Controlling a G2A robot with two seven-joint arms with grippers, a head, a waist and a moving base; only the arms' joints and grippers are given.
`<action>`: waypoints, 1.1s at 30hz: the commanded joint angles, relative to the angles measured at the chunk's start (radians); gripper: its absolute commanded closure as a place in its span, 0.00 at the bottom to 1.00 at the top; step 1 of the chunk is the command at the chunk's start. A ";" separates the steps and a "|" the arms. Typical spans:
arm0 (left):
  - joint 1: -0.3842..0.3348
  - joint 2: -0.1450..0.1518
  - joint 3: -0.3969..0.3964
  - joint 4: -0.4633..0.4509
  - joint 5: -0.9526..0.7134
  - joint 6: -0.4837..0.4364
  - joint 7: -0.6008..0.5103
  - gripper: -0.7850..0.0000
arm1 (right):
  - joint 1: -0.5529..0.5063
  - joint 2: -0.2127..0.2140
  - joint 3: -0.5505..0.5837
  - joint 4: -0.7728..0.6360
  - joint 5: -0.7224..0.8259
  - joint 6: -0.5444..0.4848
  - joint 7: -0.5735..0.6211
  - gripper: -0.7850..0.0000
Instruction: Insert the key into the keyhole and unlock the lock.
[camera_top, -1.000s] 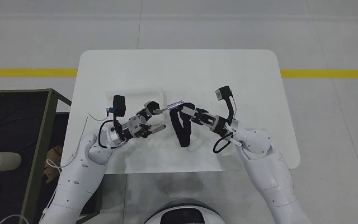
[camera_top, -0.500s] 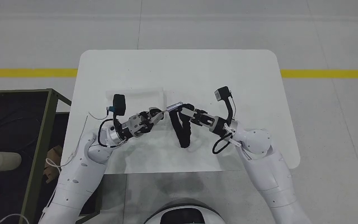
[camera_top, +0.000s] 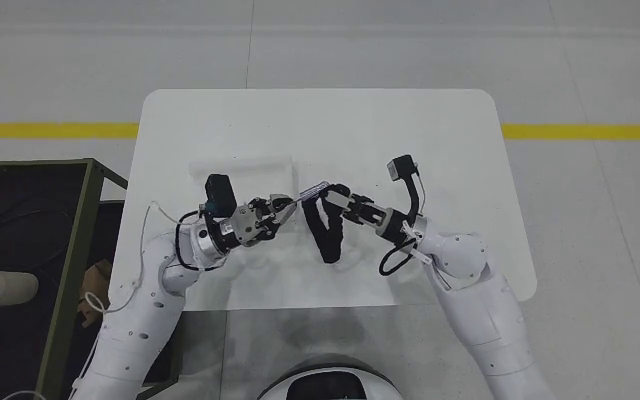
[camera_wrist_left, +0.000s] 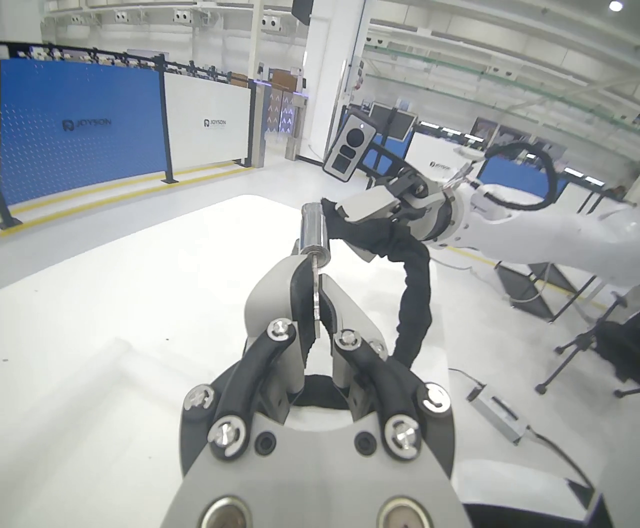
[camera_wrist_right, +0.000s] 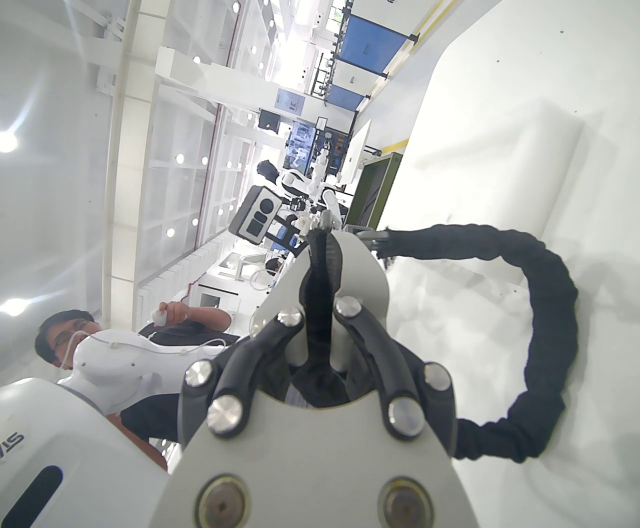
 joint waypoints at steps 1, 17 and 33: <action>-0.003 -0.002 0.004 -0.006 0.151 0.047 0.119 1.00 | 0.000 0.001 0.002 -0.003 -0.001 0.001 -0.007 1.00; -0.035 -0.014 0.073 0.152 0.359 0.246 0.604 0.00 | -0.009 0.017 0.042 0.004 -0.085 0.012 -0.088 1.00; 0.022 -0.045 0.044 0.211 -0.876 0.220 0.153 0.00 | -0.023 0.014 0.067 0.178 -0.128 0.080 -0.358 0.05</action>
